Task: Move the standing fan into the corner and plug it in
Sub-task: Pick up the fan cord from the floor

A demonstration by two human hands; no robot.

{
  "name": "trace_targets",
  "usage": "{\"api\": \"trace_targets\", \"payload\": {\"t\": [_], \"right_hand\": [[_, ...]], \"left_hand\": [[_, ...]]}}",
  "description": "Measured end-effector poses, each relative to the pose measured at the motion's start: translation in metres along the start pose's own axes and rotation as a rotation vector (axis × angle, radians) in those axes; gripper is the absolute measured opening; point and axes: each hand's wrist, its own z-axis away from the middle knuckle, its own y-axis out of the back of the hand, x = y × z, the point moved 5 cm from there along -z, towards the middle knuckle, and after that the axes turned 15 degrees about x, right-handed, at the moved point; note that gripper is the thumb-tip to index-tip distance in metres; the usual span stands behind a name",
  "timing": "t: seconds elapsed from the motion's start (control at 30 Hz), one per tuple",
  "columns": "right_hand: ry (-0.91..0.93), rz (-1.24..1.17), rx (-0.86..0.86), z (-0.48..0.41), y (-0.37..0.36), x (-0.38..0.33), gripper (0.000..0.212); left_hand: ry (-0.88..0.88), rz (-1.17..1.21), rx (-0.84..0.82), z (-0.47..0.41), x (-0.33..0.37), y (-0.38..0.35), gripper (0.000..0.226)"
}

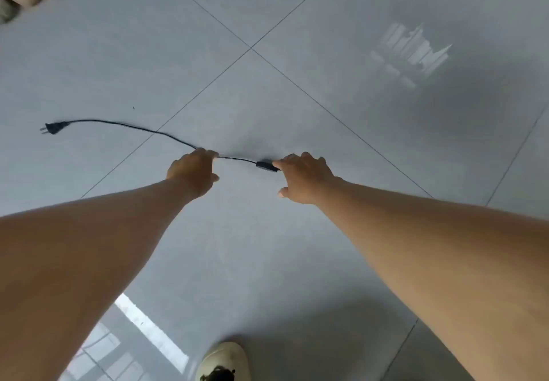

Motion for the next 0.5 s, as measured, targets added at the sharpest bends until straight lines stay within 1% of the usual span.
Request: {"api": "trace_targets", "payload": {"t": [0.1, 0.17, 0.3, 0.37, 0.43, 0.5], "right_hand": [[-0.002, -0.009, 0.013, -0.020, -0.022, 0.004, 0.061], [-0.012, -0.036, 0.019, -0.029, -0.036, 0.003, 0.063], [0.006, -0.048, 0.057, -0.045, -0.065, -0.001, 0.072], [0.001, -0.063, 0.052, -0.048, -0.077, -0.004, 0.076], [0.009, -0.056, 0.038, -0.048, -0.088, -0.008, 0.077], [0.021, -0.040, 0.027, -0.044, -0.095, -0.011, 0.075]], "left_hand": [[0.011, 0.009, 0.012, -0.020, -0.005, -0.023, 0.061], [0.001, -0.001, -0.014, -0.030, -0.006, -0.038, 0.065], [0.015, -0.038, -0.012, -0.048, -0.015, -0.065, 0.069], [0.026, -0.083, 0.049, -0.049, -0.017, -0.071, 0.065], [0.028, -0.097, 0.109, -0.044, -0.017, -0.078, 0.051], [0.031, -0.086, 0.114, -0.037, -0.016, -0.087, 0.039]]}}
